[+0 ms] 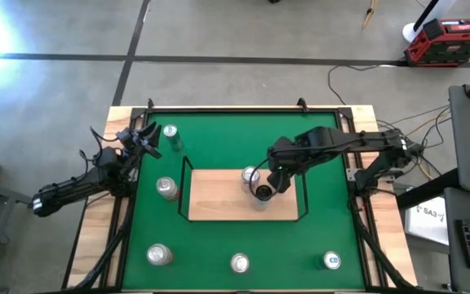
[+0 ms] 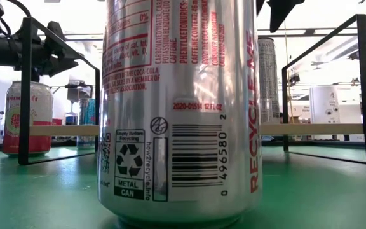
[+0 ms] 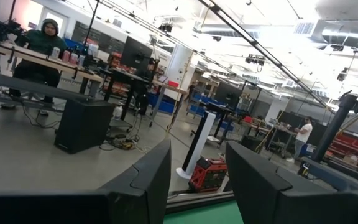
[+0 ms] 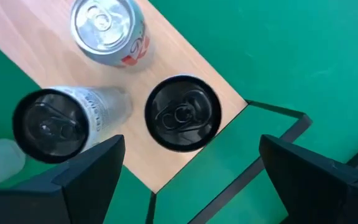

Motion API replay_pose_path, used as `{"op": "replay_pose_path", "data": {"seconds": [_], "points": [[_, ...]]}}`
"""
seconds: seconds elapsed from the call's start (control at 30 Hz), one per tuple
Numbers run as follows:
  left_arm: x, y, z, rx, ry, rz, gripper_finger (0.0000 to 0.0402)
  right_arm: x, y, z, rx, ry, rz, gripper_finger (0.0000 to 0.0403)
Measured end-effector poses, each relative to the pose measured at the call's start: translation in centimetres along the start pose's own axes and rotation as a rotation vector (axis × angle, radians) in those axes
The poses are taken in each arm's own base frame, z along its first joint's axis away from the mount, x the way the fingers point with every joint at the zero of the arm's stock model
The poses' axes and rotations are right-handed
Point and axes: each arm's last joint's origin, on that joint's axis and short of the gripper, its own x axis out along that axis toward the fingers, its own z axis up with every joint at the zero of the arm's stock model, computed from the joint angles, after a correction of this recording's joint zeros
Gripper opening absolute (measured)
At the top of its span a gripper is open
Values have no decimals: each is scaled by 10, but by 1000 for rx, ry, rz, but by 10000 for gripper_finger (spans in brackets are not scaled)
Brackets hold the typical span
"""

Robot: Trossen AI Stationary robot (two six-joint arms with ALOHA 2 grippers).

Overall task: Place canned beverage on shelf
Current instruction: Put the white-yellow soda can on the shelf

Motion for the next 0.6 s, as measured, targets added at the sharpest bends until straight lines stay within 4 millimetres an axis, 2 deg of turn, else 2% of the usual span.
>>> {"op": "replay_pose_path", "data": {"seconds": [0.27,0.6], "points": [[0,0,0,0,0,0,137,15,9,4,3,47,-7,364],[0,0,0,0,0,0,137,24,15,8,1,64,-6,364]]}}
